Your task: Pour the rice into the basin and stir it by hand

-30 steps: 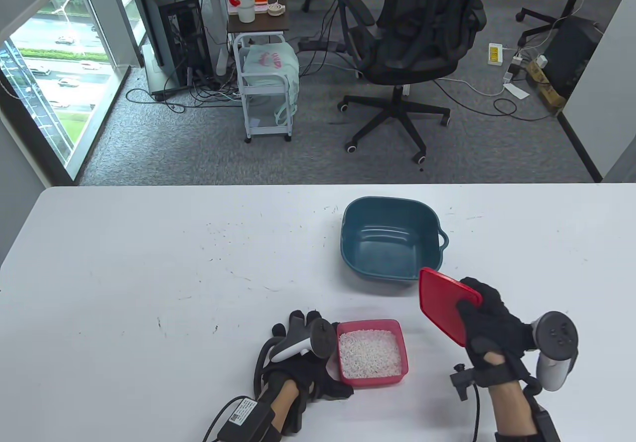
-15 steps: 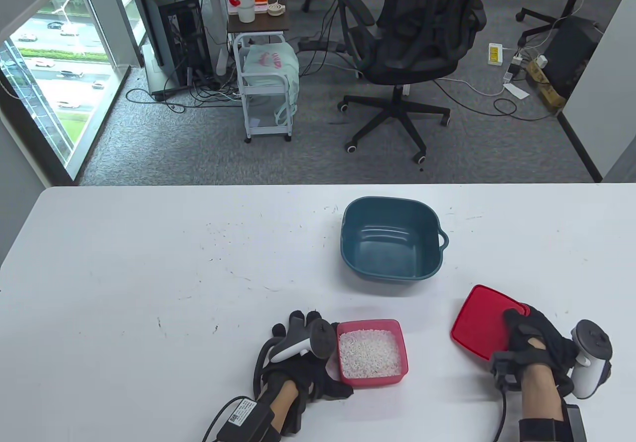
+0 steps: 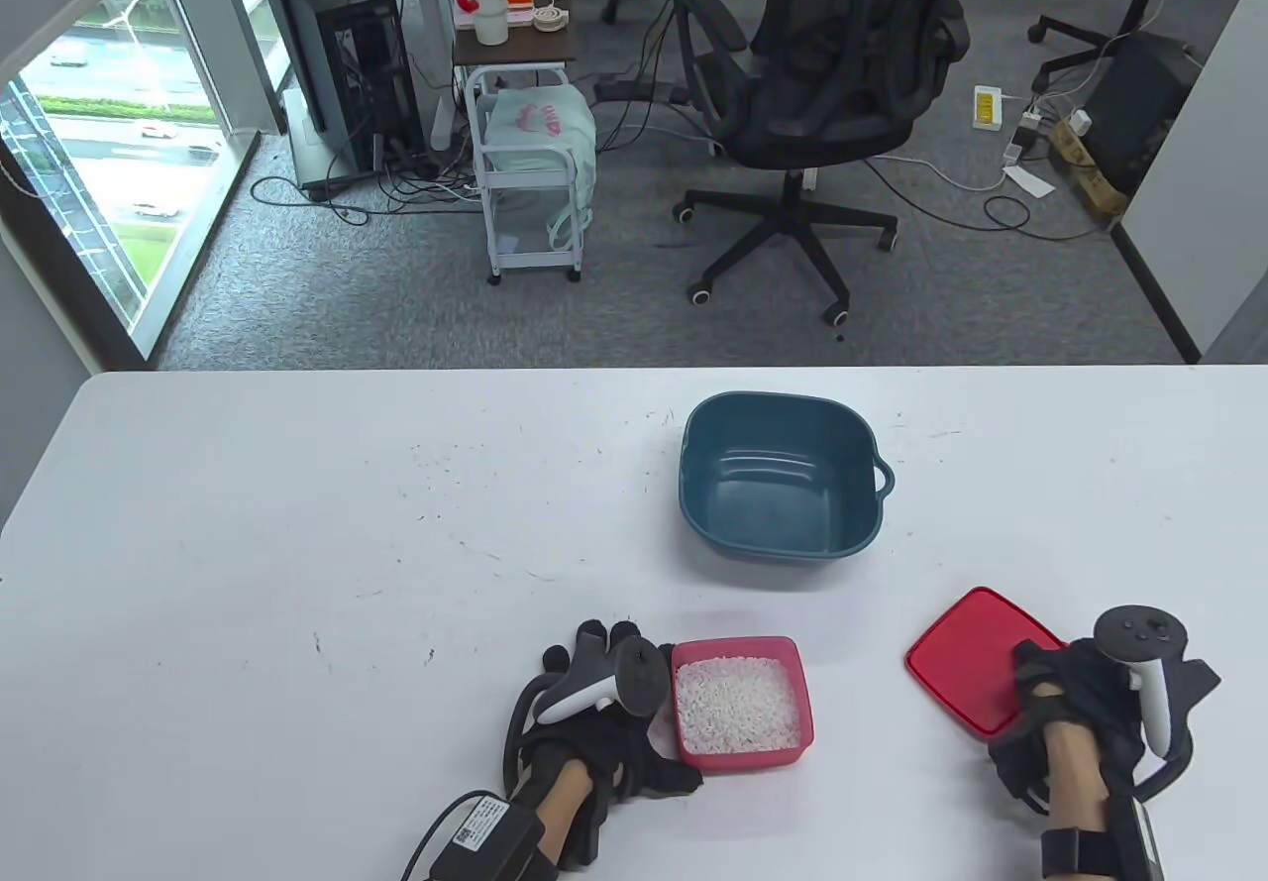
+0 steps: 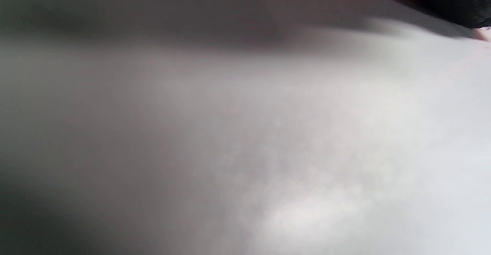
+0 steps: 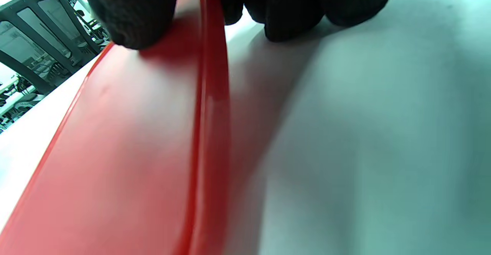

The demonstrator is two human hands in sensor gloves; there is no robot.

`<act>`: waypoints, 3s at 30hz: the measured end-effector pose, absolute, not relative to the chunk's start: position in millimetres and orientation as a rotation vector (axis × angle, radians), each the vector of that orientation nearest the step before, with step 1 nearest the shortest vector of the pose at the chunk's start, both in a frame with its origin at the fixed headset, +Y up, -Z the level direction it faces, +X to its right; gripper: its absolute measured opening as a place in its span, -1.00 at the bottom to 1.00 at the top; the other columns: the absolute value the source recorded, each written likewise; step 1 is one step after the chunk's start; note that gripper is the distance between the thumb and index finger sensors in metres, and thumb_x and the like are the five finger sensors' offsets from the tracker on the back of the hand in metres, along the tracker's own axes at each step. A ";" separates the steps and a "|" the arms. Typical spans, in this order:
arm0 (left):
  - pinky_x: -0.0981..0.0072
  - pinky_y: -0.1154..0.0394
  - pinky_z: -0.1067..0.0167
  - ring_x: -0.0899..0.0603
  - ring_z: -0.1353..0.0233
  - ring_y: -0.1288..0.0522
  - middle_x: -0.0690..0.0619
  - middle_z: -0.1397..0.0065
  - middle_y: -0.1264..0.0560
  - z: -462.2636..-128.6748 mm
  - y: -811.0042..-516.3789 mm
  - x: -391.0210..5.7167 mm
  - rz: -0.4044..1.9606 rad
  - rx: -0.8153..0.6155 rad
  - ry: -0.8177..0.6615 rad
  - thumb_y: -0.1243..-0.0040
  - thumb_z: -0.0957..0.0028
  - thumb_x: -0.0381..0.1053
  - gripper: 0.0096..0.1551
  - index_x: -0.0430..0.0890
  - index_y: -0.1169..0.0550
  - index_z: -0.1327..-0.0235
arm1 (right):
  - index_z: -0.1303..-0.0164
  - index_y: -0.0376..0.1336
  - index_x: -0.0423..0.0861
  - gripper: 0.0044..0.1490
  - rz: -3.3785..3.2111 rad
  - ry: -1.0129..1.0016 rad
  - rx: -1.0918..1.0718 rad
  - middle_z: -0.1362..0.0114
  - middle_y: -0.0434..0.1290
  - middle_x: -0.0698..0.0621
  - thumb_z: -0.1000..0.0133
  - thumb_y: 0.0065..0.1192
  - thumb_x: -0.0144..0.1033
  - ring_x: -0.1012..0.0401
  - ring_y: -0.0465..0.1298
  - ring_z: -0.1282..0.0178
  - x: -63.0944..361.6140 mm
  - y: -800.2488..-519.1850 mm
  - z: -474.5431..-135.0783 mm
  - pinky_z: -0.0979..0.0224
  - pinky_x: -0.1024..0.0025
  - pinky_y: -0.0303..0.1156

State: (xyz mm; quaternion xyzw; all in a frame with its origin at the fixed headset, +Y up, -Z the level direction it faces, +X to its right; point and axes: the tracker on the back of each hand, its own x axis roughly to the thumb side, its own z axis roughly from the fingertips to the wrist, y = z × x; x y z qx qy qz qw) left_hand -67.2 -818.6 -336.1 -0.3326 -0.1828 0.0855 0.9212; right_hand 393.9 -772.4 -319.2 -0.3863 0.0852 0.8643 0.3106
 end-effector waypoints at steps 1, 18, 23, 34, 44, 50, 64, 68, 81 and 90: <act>-0.63 0.53 -0.23 -0.53 -0.50 0.64 -0.19 -0.57 0.62 -336.1 -818.6 -67.2 0.176 -0.683 -0.375 -0.18 0.52 0.65 0.59 0.21 0.41 -0.54 | -0.12 0.28 -0.33 -0.14 2.288 0.229 -1.026 -0.32 0.27 -0.35 0.27 0.43 -0.08 -0.16 0.44 -0.03 393.2 -771.9 -319.2 -0.10 -0.24 0.37; -0.64 0.53 -0.23 -0.54 -0.50 0.63 -0.21 -0.58 0.61 -335.0 -819.0 -68.4 0.175 -0.680 -0.383 -0.17 0.50 0.65 0.58 0.19 0.41 -0.55 | -0.10 0.29 -0.27 -0.18 2.547 0.292 -1.153 -0.39 0.15 -0.37 0.23 0.44 -0.03 -0.22 0.35 -0.16 383.3 -775.6 -323.7 -0.20 -0.33 0.27; -0.65 0.46 -0.27 -0.58 -0.52 0.56 -0.24 -0.61 0.54 -331.7 -813.9 -72.4 0.170 -0.632 -0.401 -0.19 0.50 0.63 0.60 0.14 0.39 -0.56 | -0.09 0.30 -0.25 -0.20 2.554 0.281 -1.125 -0.39 0.15 -0.36 0.22 0.44 -0.03 -0.24 0.35 -0.19 383.2 -776.4 -324.3 -0.22 -0.35 0.25; -0.64 0.17 -0.39 -0.61 -0.62 0.25 -0.35 -0.70 0.24 -314.8 -741.5 -111.8 0.243 -0.163 -0.321 -0.15 0.27 0.55 0.39 -0.09 0.10 -0.66 | -0.13 0.28 -0.23 -0.22 2.612 0.016 -0.901 -0.41 0.15 -0.37 0.18 0.37 -0.02 -0.29 0.34 -0.21 355.2 -729.1 -315.6 -0.21 -0.31 0.28; -0.49 -0.23 -0.43 -0.54 -0.61 -0.20 -0.31 -0.68 -0.18 -320.4 -744.6 -127.1 0.066 0.044 -0.230 -0.16 0.20 0.47 0.14 -0.09 -0.26 -0.60 | -0.20 0.35 -0.23 -0.28 2.591 0.137 -0.052 -0.26 0.44 -0.35 0.13 0.32 -0.14 -0.21 0.58 0.06 239.3 -680.9 -323.4 0.03 -0.13 0.51; -0.50 -0.23 -0.43 -0.55 -0.60 -0.22 -0.32 -0.67 -0.21 -320.2 -746.0 -123.3 0.079 0.032 -0.242 -0.16 0.19 0.47 0.11 -0.09 -0.32 -0.59 | -0.31 0.27 -0.19 -0.20 2.654 0.617 0.005 -0.21 0.47 -0.33 0.14 0.32 -0.13 -0.16 0.63 0.14 189.5 -725.4 -355.9 0.10 -0.06 0.56; -0.50 -0.24 -0.43 -0.54 -0.60 -0.24 -0.30 -0.67 -0.23 -319.7 -750.6 -114.6 0.065 -0.003 -0.269 -0.16 0.19 0.47 0.08 -0.07 -0.37 -0.57 | -0.05 0.39 -0.20 -0.39 2.777 0.879 -0.141 -0.01 0.62 -0.24 0.20 0.42 -0.30 0.02 0.75 0.54 154.0 -758.3 -393.4 0.49 0.17 0.68; -0.50 -0.25 -0.43 -0.54 -0.60 -0.25 -0.30 -0.67 -0.25 -318.5 -747.5 -115.8 0.083 0.004 -0.277 -0.16 0.19 0.47 0.06 -0.07 -0.39 -0.55 | 0.01 0.38 -0.25 -0.41 2.758 0.913 -0.141 -0.04 0.60 -0.36 0.25 0.45 -0.38 0.02 0.78 0.65 152.3 -753.1 -393.4 0.62 0.22 0.71; -0.52 -0.23 -0.43 -0.54 -0.61 -0.23 -0.30 -0.68 -0.24 -316.8 -743.1 -117.5 0.099 0.044 -0.284 -0.16 0.18 0.46 0.04 -0.07 -0.41 -0.54 | -0.07 0.17 -0.18 -0.36 2.109 0.761 -0.122 -0.18 0.37 -0.43 0.20 0.32 -0.38 -0.09 0.77 0.63 209.5 -708.1 -380.7 0.61 0.13 0.71; -0.51 -0.23 -0.43 -0.54 -0.60 -0.24 -0.30 -0.67 -0.24 -317.3 -749.7 -118.1 0.062 0.019 -0.280 -0.16 0.18 0.46 0.04 -0.08 -0.42 -0.53 | -0.32 0.07 -0.03 -0.17 1.919 0.272 -0.256 -0.26 0.20 -0.43 0.12 0.34 -0.12 -0.16 0.76 0.37 233.3 -643.1 -417.9 0.36 0.05 0.72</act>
